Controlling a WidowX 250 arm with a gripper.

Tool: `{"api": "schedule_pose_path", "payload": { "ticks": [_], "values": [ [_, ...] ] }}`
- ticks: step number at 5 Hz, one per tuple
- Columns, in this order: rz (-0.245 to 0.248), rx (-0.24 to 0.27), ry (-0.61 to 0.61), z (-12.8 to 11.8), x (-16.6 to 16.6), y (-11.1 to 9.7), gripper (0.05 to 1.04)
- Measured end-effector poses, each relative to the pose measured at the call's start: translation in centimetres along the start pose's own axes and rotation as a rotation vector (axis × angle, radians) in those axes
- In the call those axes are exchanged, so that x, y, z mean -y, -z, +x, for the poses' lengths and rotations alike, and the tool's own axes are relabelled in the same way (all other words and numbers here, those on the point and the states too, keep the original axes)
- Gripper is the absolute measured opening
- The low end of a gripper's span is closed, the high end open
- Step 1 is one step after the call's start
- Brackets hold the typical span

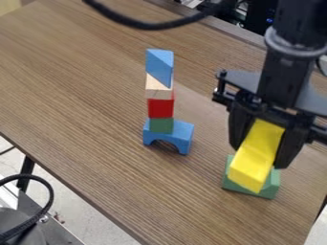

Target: Move the yellow block above the green arch and the tower

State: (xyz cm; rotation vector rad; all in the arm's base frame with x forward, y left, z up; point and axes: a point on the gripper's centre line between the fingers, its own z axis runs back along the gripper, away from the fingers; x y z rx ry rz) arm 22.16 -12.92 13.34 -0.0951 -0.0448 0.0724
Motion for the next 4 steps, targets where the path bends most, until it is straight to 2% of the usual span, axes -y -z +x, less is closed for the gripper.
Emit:
{"api": "schedule_pose_path", "payload": {
  "ticks": [2,3,4],
  "values": [
    [-0.049,0.024,0.05,3.9,-1.3,-0.1,0.579],
    [-0.064,0.018,0.086,6.3,-1.4,0.2,0.579],
    [-0.067,0.036,0.134,8.9,-1.2,-0.7,0.579]
  ]
}}
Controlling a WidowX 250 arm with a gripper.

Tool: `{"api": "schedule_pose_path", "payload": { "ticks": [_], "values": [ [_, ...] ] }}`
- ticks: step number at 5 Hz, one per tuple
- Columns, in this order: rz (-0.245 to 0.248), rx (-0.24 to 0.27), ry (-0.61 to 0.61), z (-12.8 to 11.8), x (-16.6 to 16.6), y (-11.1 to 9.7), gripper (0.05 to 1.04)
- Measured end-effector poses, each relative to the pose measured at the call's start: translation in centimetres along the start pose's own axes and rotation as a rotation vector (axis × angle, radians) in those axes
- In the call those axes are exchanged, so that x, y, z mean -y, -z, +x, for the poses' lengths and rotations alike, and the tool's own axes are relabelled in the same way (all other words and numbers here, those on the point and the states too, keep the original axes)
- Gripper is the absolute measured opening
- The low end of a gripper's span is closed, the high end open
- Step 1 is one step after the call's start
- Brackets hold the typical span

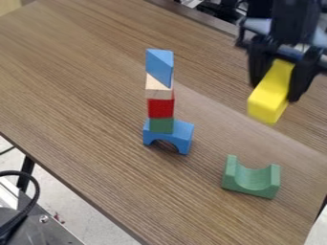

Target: Move the yellow block above the green arch and the tower

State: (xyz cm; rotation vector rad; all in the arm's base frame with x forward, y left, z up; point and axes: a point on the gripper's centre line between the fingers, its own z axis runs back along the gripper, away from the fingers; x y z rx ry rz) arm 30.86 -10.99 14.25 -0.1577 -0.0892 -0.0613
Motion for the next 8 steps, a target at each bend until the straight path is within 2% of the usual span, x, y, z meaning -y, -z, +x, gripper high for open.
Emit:
{"api": "schedule_pose_path", "payload": {
  "ticks": [1,2,3,4,5,6,7,8],
  "values": [
    [0.003,-0.013,0.032,1.9,-0.2,0.2,0.579],
    [0.033,-0.071,0.022,2.5,-1.2,1.3,0.579],
    [0.039,-0.132,0.009,2.1,-2.2,3.0,0.579],
    [-0.001,-0.169,0.006,1.8,-2.8,4.7,0.579],
    [0.005,-0.202,-0.005,1.5,-3.1,5.7,0.579],
    [0.044,-0.254,-0.021,1.0,-3.4,7.4,0.579],
    [0.211,-0.303,-0.083,1.4,-3.2,8.4,0.579],
    [0.184,-0.288,-0.041,1.7,-1.9,8.9,0.579]
  ]
}}
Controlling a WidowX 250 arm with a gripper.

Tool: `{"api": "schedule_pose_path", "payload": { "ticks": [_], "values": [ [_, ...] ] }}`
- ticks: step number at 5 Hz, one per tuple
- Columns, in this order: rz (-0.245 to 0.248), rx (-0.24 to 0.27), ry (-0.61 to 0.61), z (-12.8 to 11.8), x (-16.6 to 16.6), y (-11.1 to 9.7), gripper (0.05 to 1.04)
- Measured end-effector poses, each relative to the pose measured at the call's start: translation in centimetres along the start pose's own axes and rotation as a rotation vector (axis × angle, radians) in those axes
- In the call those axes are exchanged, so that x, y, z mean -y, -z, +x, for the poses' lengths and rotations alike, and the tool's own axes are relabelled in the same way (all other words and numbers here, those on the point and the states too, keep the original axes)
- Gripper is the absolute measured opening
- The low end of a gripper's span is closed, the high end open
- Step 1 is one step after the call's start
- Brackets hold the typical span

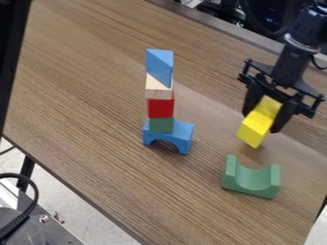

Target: Move the yellow block above the green arch and the tower

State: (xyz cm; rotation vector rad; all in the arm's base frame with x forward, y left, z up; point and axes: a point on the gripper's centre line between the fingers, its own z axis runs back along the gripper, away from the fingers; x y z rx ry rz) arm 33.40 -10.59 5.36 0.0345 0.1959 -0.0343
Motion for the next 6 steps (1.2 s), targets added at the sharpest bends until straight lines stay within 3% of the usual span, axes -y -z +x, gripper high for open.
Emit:
{"api": "schedule_pose_path", "payload": {
  "ticks": [1,3,4,5,6],
  "values": [
    [-0.052,0.016,0.01,0.2,0.3,0.6,0.579],
    [-0.094,0.019,-0.023,0.5,-0.6,1.2,0.623],
    [-0.098,0.018,-0.024,0.5,-0.6,1.2,0.917],
    [-0.106,0.045,-0.018,0.2,-0.6,0.7,1.005],
    [-0.105,0.121,0.006,-0.7,-0.5,-1.9,0.999]
  ]
}}
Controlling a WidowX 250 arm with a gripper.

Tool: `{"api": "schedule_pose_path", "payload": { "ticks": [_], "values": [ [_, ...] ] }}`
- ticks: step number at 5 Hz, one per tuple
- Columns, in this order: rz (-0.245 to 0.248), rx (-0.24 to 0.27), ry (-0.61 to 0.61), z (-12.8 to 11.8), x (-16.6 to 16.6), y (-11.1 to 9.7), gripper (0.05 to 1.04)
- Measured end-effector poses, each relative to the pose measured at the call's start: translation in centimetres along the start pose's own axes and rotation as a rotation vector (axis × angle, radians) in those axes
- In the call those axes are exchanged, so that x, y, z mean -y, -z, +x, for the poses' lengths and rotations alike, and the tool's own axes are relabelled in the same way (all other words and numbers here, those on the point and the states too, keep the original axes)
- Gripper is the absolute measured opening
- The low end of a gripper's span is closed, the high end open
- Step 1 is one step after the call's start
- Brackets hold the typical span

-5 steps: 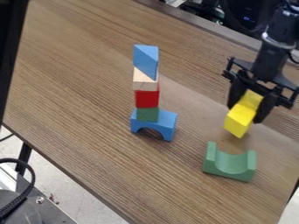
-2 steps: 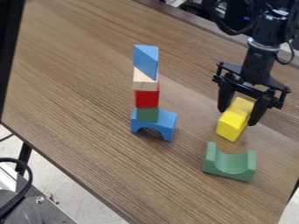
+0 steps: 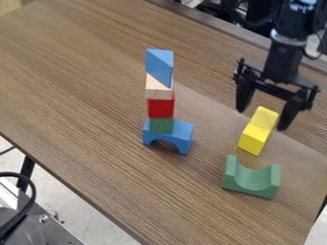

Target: Move the yellow block above the green arch and the tower

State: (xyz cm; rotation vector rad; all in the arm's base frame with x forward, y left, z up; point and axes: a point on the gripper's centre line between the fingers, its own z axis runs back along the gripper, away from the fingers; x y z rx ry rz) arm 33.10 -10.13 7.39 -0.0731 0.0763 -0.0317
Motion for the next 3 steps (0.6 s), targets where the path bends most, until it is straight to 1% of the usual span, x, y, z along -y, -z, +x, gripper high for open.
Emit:
{"api": "schedule_pose_path", "payload": {
  "ticks": [1,2,3],
  "values": [
    [0.03,0.119,0.014,-1.3,0.2,-4.0,0.999],
    [0.044,0.139,0.032,-2.3,0.6,-5.3,0.999],
    [0.049,0.093,0.028,-2.4,0.5,-4.6,0.999]
  ]
}}
